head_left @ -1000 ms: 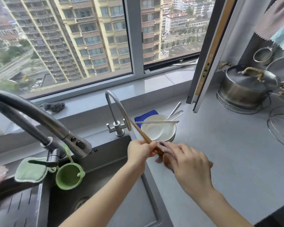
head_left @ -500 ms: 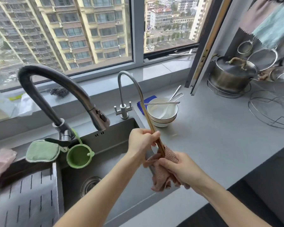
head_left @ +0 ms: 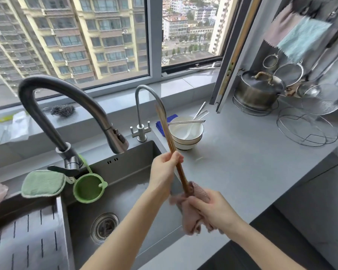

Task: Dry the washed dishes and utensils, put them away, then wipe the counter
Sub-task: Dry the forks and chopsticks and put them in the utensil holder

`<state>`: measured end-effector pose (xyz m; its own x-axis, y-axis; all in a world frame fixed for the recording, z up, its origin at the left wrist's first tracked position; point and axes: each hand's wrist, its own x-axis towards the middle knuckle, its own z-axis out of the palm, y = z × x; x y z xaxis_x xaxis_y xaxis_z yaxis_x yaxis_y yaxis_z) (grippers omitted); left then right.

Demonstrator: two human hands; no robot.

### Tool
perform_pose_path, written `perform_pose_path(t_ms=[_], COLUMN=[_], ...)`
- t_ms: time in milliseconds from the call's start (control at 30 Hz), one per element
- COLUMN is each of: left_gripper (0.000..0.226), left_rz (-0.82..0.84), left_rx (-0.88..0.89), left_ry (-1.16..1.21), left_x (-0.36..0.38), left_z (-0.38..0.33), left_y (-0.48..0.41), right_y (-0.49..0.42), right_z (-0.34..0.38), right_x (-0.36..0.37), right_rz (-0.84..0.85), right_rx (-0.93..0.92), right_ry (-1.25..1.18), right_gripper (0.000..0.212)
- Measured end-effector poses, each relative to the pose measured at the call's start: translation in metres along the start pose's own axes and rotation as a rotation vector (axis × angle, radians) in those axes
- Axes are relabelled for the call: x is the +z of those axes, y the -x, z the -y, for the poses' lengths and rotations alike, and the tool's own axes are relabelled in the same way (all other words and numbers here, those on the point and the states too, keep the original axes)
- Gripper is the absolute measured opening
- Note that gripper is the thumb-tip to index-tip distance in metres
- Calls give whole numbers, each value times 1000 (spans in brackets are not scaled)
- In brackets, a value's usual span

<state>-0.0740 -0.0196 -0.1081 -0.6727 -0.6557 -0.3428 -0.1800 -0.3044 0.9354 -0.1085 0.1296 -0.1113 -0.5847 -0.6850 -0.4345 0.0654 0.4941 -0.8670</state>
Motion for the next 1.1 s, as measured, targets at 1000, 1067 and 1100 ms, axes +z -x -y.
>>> perform_pose_path(t_ms=[1000,1067,1100], left_gripper=[24,21,22], left_rz=[201,190,181], left_rx=[-35,9,27], left_ry=[-115,-165,-193], left_x=[-29,-16,-10], left_z=[-42,-39,-37], left_y=[43,47,50], right_y=[-38,-35,-35], right_z=[77,79,83], right_x=[-38,-13,-4], right_rz=[-204,-64,-56], right_rx=[-104,-186,-217], right_ry=[-575,-490,-475], right_gripper=[30,26,21])
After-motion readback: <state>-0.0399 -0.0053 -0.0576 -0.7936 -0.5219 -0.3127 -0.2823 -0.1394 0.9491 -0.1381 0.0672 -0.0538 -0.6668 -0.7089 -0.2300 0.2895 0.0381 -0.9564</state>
